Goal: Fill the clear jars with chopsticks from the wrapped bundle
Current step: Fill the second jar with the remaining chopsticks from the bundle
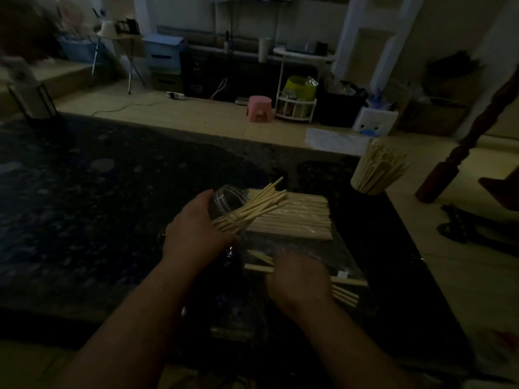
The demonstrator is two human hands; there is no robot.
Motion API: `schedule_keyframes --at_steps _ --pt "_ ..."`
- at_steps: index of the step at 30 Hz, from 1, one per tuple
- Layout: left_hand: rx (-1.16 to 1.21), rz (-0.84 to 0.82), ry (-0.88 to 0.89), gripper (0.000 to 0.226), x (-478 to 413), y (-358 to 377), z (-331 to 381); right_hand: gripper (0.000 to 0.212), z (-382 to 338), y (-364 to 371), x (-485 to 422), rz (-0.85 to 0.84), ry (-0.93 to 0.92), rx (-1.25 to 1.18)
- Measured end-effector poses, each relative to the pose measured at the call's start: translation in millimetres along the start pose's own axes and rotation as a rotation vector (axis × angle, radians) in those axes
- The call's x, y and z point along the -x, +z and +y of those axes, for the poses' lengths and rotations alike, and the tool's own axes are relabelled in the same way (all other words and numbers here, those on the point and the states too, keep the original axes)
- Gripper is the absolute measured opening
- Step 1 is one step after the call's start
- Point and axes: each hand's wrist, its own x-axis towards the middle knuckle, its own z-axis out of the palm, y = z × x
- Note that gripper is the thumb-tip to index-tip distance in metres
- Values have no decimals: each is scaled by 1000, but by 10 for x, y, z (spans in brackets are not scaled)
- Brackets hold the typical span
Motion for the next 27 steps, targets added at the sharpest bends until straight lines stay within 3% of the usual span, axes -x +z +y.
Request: schedule_keyframes --at_steps 7,10,13,15,18,22,27 --pt "-25 10 22 103 49 -10 -19 32 47 -419 101 63 -16 20" --pt "-48 12 19 105 51 21 -48 31 63 -546 106 243 -40 9" --pt "-70 2 21 105 57 70 -68 20 117 -591 49 476 -186 7" --pt "-83 -4 37 103 52 94 -85 26 189 -586 5 673 -291 -80" --pt "-94 -15 52 97 29 105 -105 26 297 -573 -35 795 -391 -97" --pt "-119 -35 45 96 -17 120 -113 20 310 -539 -66 802 -298 -110" --pt "-100 -63 49 92 -32 174 -98 7 324 -458 -119 739 -226 -380"
